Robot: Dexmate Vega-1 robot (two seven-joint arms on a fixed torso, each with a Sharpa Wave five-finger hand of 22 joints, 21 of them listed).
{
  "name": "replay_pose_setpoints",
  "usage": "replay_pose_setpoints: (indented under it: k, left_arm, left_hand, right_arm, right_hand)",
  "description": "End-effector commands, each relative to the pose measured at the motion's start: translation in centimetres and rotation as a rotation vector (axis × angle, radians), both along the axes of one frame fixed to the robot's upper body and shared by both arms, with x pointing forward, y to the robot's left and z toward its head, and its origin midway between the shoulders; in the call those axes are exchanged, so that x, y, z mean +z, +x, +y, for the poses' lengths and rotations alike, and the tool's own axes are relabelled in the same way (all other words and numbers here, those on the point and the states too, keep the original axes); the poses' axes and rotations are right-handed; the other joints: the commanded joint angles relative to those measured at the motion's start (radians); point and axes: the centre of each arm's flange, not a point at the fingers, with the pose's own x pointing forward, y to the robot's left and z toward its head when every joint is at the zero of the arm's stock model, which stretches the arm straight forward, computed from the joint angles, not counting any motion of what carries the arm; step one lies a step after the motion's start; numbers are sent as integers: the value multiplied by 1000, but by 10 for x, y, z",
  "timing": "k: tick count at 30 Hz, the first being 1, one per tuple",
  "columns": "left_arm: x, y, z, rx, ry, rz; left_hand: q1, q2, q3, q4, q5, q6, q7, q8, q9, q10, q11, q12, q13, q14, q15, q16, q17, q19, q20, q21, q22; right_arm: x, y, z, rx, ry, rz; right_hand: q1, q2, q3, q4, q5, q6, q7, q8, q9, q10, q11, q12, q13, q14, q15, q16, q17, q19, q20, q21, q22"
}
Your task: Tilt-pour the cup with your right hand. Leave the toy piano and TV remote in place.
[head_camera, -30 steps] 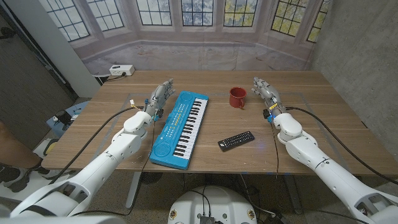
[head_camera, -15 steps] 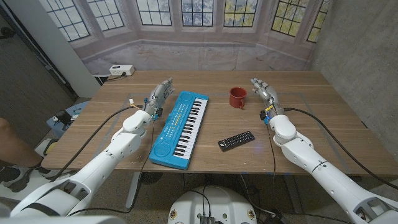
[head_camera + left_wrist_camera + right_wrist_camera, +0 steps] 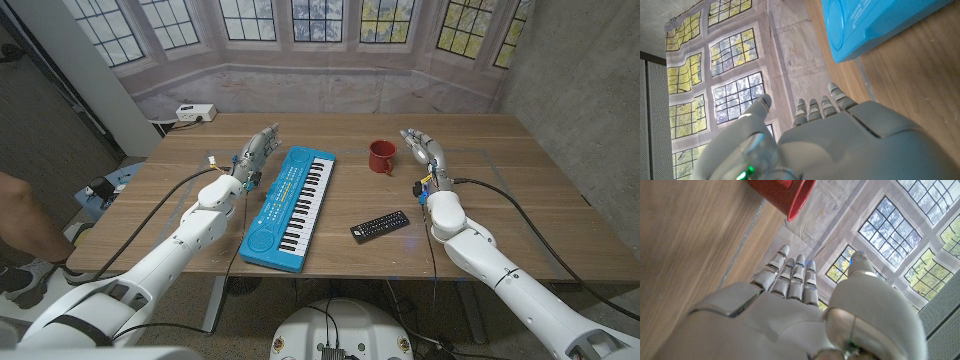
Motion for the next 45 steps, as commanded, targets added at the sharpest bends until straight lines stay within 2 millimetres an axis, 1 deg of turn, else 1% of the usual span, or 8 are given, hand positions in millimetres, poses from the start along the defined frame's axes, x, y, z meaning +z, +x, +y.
replay_pose_setpoints:
  k: [1,8,18,19,26,27,35,45]
  left_arm:
    - [3,4,-1,-13,15,4]
    - [4,4,-1,-18,23,9]
    - [6,7,-2,-31,32,12]
    - [6,8,-2,-32,32,13]
    - [7,10,-1,-42,33,20]
    - [8,11,-1,-43,35,20]
    - [11,15,-2,-55,42,20]
    - [9,13,1,-45,31,20]
  left_hand:
    - [11,1,5,-8,6,12,0,-1,1,6,-1,3,2,13,3,0,5,12,-3,-3,1]
    - [13,1,5,-12,6,13,0,-1,1,6,1,3,2,12,4,0,5,15,-2,-4,1]
    - [18,2,6,-18,7,15,0,-1,2,8,-1,3,3,14,5,-1,5,17,-1,-8,1]
    - [18,2,6,-18,7,15,-1,-1,2,9,-2,3,3,15,5,-1,5,18,-1,-8,1]
    - [22,3,6,-23,7,23,1,1,2,12,-2,4,3,19,8,0,5,22,0,-11,1]
    - [23,3,7,-24,7,24,1,1,2,13,3,4,3,20,8,0,5,23,0,-12,1]
    - [27,4,7,-29,8,30,1,2,2,17,3,4,3,23,8,0,6,26,2,-15,2]
    - [31,5,6,-33,8,32,0,1,2,15,4,2,3,23,9,-1,6,28,2,-20,2]
  right_arm:
    - [-12,-13,6,-87,7,-14]
    - [-20,-16,14,-133,20,-25]
    - [-31,-17,33,-196,32,-29]
    - [-32,-16,35,-201,34,-27]
    - [-37,-15,48,-253,50,-24]
    - [-38,-15,50,-256,49,-19]
    - [-41,-14,56,-255,37,21]
    - [-38,-15,60,-253,-12,64]
  right_hand:
    - [24,-3,4,-11,2,13,-2,4,2,10,0,2,2,18,-4,4,0,12,-2,8,3]
    - [52,-15,9,-27,5,29,-5,3,1,30,-7,1,1,35,-9,4,-2,25,-3,10,3]
    - [91,-36,13,-37,11,62,-19,5,2,66,-18,2,1,72,-25,8,-5,51,-10,13,3]
    - [95,-38,13,-37,12,65,-21,5,2,71,-24,2,1,78,-27,9,-5,54,-11,13,3]
    - [113,-50,13,-36,15,83,-23,5,2,95,-32,4,1,108,-39,15,-5,66,-14,13,3]
    - [114,-52,13,-36,15,84,-24,5,2,97,-33,4,1,111,-37,15,-5,67,-15,13,3]
    - [117,-63,9,-34,16,90,-22,3,2,103,-32,2,2,115,-37,13,-5,74,-16,13,3]
    - [124,-70,7,-32,18,79,-19,-4,2,95,-30,-6,2,109,-37,8,-4,74,-17,10,3]
